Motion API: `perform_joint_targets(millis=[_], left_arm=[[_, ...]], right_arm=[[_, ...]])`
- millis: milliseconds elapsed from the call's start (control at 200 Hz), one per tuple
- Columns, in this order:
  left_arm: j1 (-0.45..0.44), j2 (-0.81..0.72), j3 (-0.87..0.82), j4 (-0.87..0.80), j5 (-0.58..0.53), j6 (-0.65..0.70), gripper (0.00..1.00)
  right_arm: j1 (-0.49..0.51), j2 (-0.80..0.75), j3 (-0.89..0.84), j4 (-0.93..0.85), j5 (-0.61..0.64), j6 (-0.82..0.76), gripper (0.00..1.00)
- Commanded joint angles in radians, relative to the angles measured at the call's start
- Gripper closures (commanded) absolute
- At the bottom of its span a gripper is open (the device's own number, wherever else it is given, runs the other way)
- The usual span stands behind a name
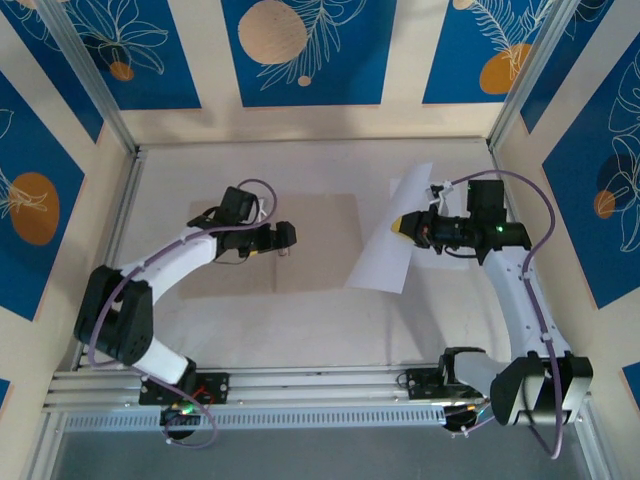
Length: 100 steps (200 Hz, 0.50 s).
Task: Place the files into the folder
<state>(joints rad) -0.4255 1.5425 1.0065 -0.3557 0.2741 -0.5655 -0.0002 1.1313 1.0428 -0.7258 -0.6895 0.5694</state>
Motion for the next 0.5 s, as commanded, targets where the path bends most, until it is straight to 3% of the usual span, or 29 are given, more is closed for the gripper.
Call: perform_joint_targets(millis=[0,220,495], left_arm=[[0.012,0.060,-0.003,0.000,-0.032,0.041,0.02],[0.011,0.161,-0.009,0.053,0.022,0.045,0.06],[0.005,0.221,-0.039,0.142,0.118,0.053,0.09]], right_arm=[[0.047,0.010,0.068,-0.168,0.143,-0.058,1.00],[0.123,0.025,0.147,-0.251,0.272,-0.075,1.00],[0.147,0.036,0.163,-0.262,0.286,-0.075,1.00]])
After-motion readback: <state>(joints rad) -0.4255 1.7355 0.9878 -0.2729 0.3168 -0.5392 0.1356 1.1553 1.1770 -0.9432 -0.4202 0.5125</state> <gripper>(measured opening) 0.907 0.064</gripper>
